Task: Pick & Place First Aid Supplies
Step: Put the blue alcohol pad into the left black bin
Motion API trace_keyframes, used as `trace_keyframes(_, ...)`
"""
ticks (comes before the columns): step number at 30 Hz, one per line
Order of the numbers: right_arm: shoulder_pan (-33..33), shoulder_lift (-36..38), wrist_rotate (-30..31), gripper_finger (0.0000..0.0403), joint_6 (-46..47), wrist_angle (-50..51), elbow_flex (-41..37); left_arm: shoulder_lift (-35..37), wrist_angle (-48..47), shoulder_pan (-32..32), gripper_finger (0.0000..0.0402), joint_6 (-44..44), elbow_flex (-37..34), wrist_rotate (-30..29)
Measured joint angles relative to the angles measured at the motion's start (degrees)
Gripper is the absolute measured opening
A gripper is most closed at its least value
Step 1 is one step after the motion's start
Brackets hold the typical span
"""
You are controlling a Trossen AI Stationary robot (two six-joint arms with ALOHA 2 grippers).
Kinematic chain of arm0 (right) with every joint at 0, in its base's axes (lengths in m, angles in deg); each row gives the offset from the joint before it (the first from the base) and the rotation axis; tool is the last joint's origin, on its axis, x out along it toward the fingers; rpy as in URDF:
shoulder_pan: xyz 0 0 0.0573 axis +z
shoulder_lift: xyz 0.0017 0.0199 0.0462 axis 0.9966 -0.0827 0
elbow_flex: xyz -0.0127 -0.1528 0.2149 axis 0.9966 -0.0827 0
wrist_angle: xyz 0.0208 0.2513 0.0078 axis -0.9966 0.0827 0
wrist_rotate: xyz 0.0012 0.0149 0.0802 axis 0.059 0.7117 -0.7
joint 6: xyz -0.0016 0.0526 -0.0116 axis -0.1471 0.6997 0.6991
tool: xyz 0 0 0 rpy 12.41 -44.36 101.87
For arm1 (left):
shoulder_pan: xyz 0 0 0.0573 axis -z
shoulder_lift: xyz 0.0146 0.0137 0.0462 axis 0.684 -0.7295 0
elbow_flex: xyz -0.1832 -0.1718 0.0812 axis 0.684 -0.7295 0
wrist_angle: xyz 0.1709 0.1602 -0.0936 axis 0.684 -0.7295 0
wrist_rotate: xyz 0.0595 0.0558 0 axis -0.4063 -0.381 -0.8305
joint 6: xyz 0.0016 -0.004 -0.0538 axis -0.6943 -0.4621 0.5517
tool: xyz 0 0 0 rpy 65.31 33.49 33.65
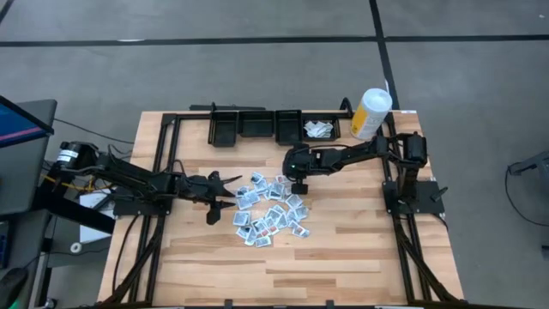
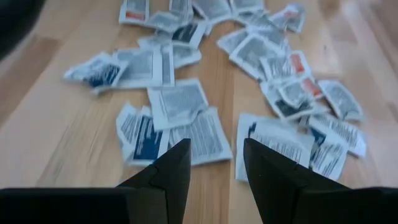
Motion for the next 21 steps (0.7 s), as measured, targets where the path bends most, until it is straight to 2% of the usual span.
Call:
trace_keyframes(12,0.0,0.8,-0.2,0.0,0.0,0.6,-0.1,0.0,-2.5,0.0,0.0149,0.0,0.0,0.0)
trace_keyframes(16,0.3,5.3,-2.4,0.0,0.0,-0.5,-2.1,0.1,-2.7,0.0,0.0149,-0.9,0.0,0.0)
trace_keyframes(21,0.6,13.7,-8.6,0.0,-0.5,-3.6,-6.9,0.5,-2.9,0.0,0.0149,-1.1,0.0,0.0)
